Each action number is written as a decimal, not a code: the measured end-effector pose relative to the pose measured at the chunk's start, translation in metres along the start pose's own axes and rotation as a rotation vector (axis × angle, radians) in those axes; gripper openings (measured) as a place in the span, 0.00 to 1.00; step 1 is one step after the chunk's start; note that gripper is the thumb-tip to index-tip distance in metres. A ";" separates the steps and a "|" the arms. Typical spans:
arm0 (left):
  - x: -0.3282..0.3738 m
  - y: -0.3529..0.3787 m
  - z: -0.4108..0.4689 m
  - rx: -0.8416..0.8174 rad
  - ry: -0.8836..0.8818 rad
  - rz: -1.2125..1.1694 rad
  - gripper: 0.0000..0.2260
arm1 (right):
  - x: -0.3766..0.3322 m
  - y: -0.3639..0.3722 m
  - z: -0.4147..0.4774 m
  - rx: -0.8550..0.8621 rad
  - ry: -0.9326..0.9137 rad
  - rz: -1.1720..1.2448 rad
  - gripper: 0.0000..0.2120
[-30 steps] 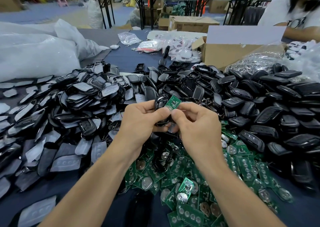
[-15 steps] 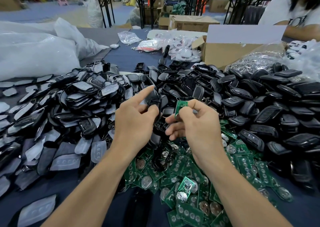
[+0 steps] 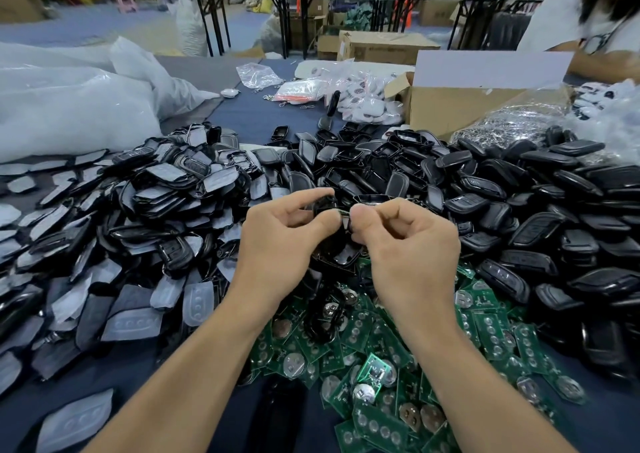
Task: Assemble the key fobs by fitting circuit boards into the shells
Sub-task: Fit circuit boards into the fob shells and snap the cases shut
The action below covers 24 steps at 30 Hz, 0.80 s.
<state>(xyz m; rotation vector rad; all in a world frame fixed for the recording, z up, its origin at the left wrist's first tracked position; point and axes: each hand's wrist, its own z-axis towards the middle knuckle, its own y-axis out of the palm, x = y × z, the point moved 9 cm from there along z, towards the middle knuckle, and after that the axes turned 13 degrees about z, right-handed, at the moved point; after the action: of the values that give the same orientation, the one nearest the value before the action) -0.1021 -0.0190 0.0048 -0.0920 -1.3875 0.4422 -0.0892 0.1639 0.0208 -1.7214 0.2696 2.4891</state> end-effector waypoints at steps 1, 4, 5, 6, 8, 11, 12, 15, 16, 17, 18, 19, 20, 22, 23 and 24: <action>0.000 0.001 0.000 -0.015 -0.017 -0.071 0.16 | 0.000 -0.001 0.000 0.006 0.011 0.016 0.07; -0.002 0.003 0.000 -0.027 -0.053 -0.159 0.15 | 0.008 -0.003 0.001 0.043 0.072 0.062 0.07; -0.003 0.003 0.000 -0.030 -0.060 -0.151 0.12 | 0.010 -0.003 0.001 0.050 0.087 0.064 0.07; -0.003 0.003 0.000 -0.033 -0.062 -0.144 0.11 | 0.012 -0.003 0.001 0.050 0.089 0.049 0.07; -0.004 0.003 -0.001 -0.048 -0.059 -0.144 0.10 | 0.015 -0.003 0.001 0.044 0.096 0.030 0.08; -0.004 0.004 -0.001 -0.084 -0.052 -0.165 0.10 | 0.023 -0.007 0.005 0.044 0.137 0.087 0.13; -0.004 0.004 0.000 -0.089 -0.048 -0.157 0.10 | 0.025 -0.008 0.007 0.040 0.148 0.072 0.13; -0.009 0.006 0.000 -0.070 -0.079 -0.114 0.11 | 0.024 -0.007 0.008 -0.013 0.141 -0.130 0.12; -0.010 0.006 0.001 -0.062 -0.091 -0.099 0.12 | 0.023 -0.004 0.008 -0.037 0.127 -0.180 0.08; -0.011 0.006 0.001 -0.058 -0.100 -0.092 0.11 | 0.021 -0.002 0.007 -0.053 0.112 -0.203 0.05; -0.012 0.005 0.001 -0.050 -0.110 -0.090 0.10 | 0.019 -0.002 0.007 -0.049 0.088 -0.210 0.04; -0.013 0.002 0.002 -0.037 -0.116 -0.076 0.09 | 0.017 -0.004 0.007 -0.028 0.071 -0.195 0.06; -0.015 -0.001 0.003 -0.013 -0.115 -0.035 0.08 | 0.016 -0.007 0.007 -0.004 0.058 -0.164 0.06; -0.018 -0.008 0.003 0.047 -0.108 0.099 0.08 | 0.015 -0.008 0.010 -0.002 0.053 -0.088 0.07; -0.018 -0.011 0.003 0.075 -0.108 0.144 0.09 | 0.015 -0.004 0.010 -0.033 0.067 -0.045 0.09; -0.018 -0.013 0.003 0.100 -0.113 0.153 0.09 | 0.016 0.001 0.009 -0.075 0.088 0.002 0.10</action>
<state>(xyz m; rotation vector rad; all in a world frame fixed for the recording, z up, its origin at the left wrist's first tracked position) -0.1035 -0.0379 -0.0077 -0.0930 -1.4723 0.6521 -0.1036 0.1648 0.0092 -1.8636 0.1881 2.4580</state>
